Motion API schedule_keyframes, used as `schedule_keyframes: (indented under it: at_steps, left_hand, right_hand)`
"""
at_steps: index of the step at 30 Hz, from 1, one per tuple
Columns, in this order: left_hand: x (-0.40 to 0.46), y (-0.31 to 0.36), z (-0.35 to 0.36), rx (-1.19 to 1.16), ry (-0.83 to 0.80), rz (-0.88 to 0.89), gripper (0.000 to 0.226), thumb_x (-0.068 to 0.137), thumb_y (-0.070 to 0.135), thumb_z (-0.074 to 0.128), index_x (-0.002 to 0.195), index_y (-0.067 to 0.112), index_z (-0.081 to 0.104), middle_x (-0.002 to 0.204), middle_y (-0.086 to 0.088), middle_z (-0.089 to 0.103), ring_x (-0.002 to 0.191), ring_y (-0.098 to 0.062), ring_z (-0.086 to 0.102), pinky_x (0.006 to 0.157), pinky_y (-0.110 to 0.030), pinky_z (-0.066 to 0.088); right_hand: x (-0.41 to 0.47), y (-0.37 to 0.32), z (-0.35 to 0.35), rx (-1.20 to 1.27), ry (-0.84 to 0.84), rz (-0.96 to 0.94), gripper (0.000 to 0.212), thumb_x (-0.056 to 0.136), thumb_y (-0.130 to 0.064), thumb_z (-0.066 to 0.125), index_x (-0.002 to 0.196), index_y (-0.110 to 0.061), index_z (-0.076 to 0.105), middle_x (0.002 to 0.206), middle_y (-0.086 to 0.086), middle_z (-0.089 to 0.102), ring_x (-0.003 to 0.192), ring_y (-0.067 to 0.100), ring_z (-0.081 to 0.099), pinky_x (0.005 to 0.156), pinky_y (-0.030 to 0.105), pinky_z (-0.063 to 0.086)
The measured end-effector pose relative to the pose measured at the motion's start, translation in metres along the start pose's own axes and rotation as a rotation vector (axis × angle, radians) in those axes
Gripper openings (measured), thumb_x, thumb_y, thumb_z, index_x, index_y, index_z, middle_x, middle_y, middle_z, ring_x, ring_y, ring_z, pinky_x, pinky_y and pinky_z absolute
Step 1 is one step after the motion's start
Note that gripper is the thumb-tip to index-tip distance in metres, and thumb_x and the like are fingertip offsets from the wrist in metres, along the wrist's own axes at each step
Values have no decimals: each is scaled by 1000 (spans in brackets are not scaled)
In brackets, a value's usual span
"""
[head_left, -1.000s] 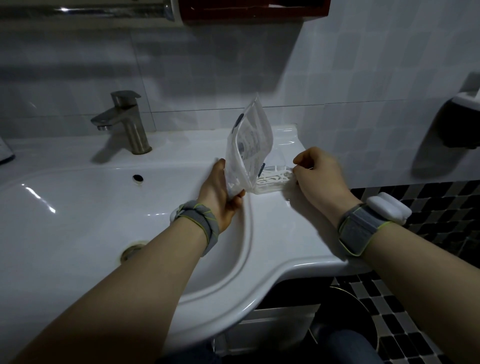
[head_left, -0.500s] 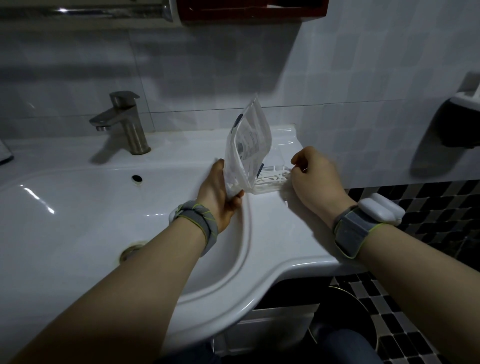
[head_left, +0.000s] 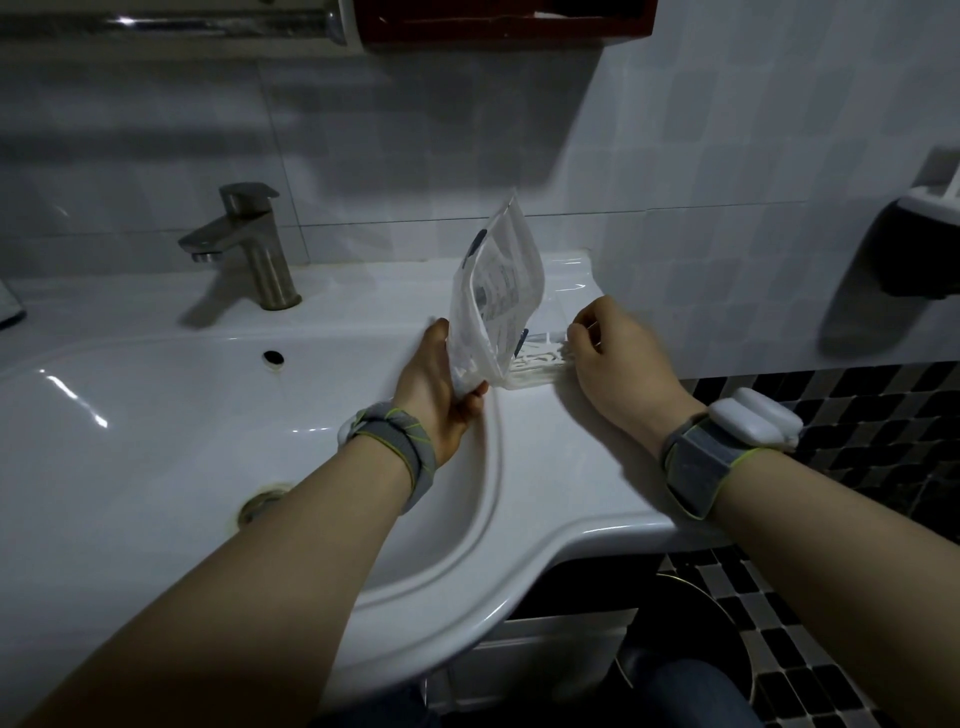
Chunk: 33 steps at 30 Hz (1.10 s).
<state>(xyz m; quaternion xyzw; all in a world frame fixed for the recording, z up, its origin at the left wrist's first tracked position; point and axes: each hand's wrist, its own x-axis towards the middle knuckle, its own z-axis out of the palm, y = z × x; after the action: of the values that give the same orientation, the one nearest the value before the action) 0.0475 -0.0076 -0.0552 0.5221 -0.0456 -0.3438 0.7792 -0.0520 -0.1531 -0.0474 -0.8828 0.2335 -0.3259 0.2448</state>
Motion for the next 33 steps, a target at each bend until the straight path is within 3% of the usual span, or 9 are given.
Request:
schedule_keyframes:
  at_steps: [4, 7, 9, 12, 18, 24, 29, 31, 33]
  left_hand:
    - [2, 0, -1, -2, -9, 8, 19, 95, 40, 46, 90, 22, 54, 73, 1, 52, 41, -7, 44, 33, -14, 30]
    - [1, 0, -1, 0, -5, 8, 20, 96, 41, 46, 93, 22, 54, 73, 0, 52, 40, -7, 44, 33, -13, 29]
    - [1, 0, -1, 2, 3, 4, 22, 96, 42, 46, 97, 21, 54, 74, -1, 52, 40, -7, 45, 33, -13, 30]
    - [0, 0, 0, 4, 6, 1, 22, 96, 41, 45, 99, 20, 54, 74, -1, 52, 39, -7, 45, 33, -13, 29]
    - [-2, 1, 1, 11, 12, 1, 22, 96, 41, 45, 93, 21, 55, 72, -1, 53, 40, -7, 45, 32, -13, 29]
    - [0, 0, -2, -6, 33, 16, 21, 97, 38, 45, 85, 23, 53, 69, 1, 50, 38, -7, 43, 33, -13, 30]
    - [-4, 4, -5, -27, 103, 53, 23, 97, 41, 49, 89, 22, 60, 74, 0, 57, 50, -11, 47, 35, -14, 36]
    - [-8, 8, -5, -42, 136, 73, 23, 96, 42, 50, 96, 23, 63, 79, 1, 60, 51, -10, 52, 35, -13, 36]
    - [-7, 8, -8, -15, 163, 168, 21, 102, 30, 47, 114, 20, 62, 96, 1, 61, 47, 0, 57, 36, -13, 38]
  right_hand:
    - [2, 0, -1, 32, 23, 34, 21, 98, -17, 39, 94, -6, 56, 89, 10, 63, 80, 26, 51, 65, 30, 32]
    - [3, 2, -4, 141, 54, 127, 23, 93, -8, 35, 97, -5, 58, 92, 14, 66, 86, 33, 59, 77, 37, 48]
    - [3, 2, -6, 172, 45, 168, 26, 88, -4, 35, 100, -7, 59, 95, 15, 67, 90, 34, 61, 83, 43, 51]
    - [2, 1, -6, 130, 2, 170, 28, 85, -1, 39, 103, -9, 58, 99, 13, 67, 94, 30, 59, 85, 37, 49]
    - [2, 3, -3, 38, -21, 101, 25, 87, -3, 43, 108, -10, 57, 99, 8, 61, 89, 25, 51, 73, 27, 36]
    - [4, 1, -7, 248, 137, 150, 24, 88, -6, 37, 103, -9, 56, 99, 11, 65, 94, 30, 60, 85, 46, 52]
    - [5, -40, -42, 398, 332, 27, 19, 84, -10, 45, 91, -23, 57, 87, 0, 66, 84, 26, 63, 79, 43, 54]
    - [2, -68, -60, 471, 260, -74, 16, 77, -9, 49, 83, -19, 61, 77, 5, 65, 75, 30, 62, 70, 43, 54]
    - [-3, -96, -74, 415, 103, -180, 14, 74, -7, 50, 75, -13, 63, 70, 9, 64, 72, 32, 61, 63, 39, 51]
